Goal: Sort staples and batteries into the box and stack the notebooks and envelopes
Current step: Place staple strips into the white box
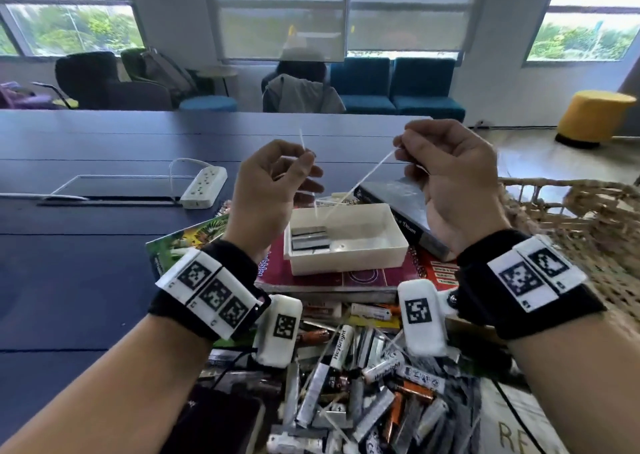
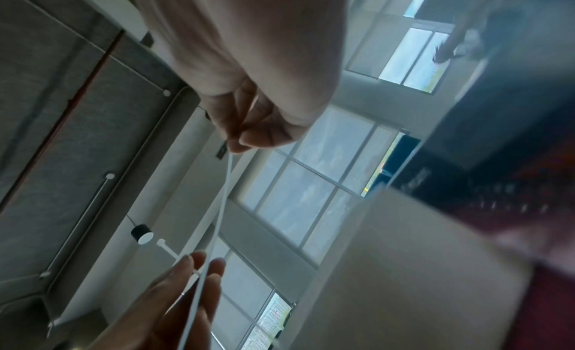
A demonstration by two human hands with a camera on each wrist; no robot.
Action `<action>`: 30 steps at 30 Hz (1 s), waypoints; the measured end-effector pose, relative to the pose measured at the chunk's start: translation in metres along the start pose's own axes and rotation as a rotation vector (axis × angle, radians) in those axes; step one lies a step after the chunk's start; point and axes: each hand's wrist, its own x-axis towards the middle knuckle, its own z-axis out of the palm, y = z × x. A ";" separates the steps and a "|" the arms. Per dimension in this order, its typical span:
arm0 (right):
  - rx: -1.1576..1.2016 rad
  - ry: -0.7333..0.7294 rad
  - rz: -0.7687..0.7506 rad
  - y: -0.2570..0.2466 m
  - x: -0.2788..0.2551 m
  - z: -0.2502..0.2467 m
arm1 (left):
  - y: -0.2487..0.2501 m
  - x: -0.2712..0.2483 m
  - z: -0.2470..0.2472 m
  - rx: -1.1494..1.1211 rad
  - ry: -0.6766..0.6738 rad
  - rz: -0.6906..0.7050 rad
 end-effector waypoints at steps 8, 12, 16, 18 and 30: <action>0.105 0.139 0.036 0.040 0.010 -0.004 | -0.010 0.014 -0.005 0.207 -0.062 0.067; 0.056 0.127 0.090 0.053 0.011 -0.004 | -0.011 0.025 -0.002 0.202 -0.132 -0.003; 0.023 0.125 0.121 0.052 0.012 -0.004 | -0.005 0.035 -0.001 0.182 -0.191 -0.037; 0.018 0.129 0.129 0.052 0.012 -0.004 | -0.006 0.037 -0.002 0.169 -0.195 -0.037; 0.012 0.110 0.161 0.059 0.011 -0.007 | -0.025 0.031 -0.012 0.023 -0.152 -0.136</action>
